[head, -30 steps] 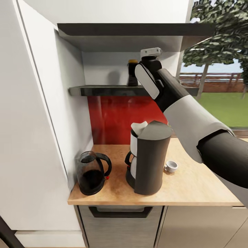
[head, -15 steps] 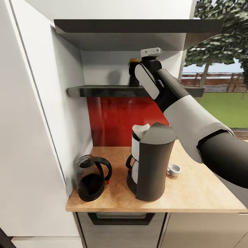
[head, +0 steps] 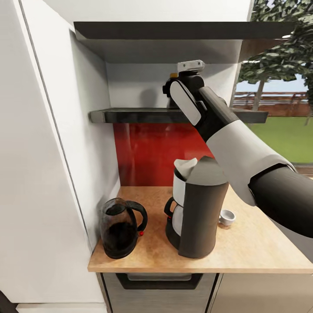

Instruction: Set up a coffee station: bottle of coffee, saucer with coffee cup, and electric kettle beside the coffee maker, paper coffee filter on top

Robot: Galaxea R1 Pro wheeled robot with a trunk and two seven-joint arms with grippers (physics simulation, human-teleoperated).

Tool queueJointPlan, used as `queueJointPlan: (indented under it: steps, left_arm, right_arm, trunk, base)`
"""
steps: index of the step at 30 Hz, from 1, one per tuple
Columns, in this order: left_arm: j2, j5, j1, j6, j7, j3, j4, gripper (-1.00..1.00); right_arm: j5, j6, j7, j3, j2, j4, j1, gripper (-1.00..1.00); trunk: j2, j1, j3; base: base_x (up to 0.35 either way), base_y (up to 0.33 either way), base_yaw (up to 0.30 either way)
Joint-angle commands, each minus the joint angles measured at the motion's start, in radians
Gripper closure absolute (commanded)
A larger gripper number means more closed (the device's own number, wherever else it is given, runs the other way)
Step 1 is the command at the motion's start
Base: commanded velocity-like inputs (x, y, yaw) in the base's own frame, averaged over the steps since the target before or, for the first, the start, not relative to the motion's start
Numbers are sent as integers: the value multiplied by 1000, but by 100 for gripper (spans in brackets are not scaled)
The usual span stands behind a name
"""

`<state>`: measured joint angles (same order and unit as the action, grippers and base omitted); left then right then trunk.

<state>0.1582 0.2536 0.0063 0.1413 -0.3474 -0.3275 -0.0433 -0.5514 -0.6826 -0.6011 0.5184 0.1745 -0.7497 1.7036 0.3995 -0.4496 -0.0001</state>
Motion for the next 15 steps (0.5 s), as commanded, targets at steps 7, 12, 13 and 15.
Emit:
queueJointPlan:
  steps: [7, 12, 13, 15]
  left_arm:
    - [-1, 10, 0, 6, -3, -7, -3, -100]
    - [-2, 10, 0, 6, -4, -7, -3, -100]
    - [-2, 10, 0, 6, -5, -7, -3, -100]
    - [-2, 10, 0, 6, -5, -7, -3, -100]
  right_arm:
    - [-9, -1, -10, 2, 0, 1, 1, -100]
    - [-9, -1, -11, 2, 0, 1, 1, -100]
    - [-9, -2, -11, 2, 0, 0, 1, -100]
    - [-9, -2, -11, 2, 0, -1, 1, -100]
  trunk:
    - [1, 0, 0]
    - [1, 0, 0]
    - [1, 0, 0]
    - [1, 0, 0]
  base:
    - [10, 19, 0]
    - [144, 113, 0]
    - [59, 48, 0]
    - [39, 31, 0]
